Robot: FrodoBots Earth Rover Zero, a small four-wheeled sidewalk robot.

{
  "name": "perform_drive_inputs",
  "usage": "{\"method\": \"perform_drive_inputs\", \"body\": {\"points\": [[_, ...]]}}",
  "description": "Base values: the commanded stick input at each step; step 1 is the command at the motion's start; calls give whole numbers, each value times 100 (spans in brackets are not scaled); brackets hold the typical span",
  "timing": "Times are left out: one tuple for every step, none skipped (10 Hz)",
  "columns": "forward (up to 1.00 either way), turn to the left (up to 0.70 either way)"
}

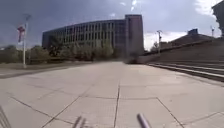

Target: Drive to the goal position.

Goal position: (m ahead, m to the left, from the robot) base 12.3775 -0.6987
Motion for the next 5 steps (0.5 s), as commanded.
{"method": "perform_drive_inputs", "body": {"points": [[70,3],[70,0],[70,0],[70,0],[70,0]]}}
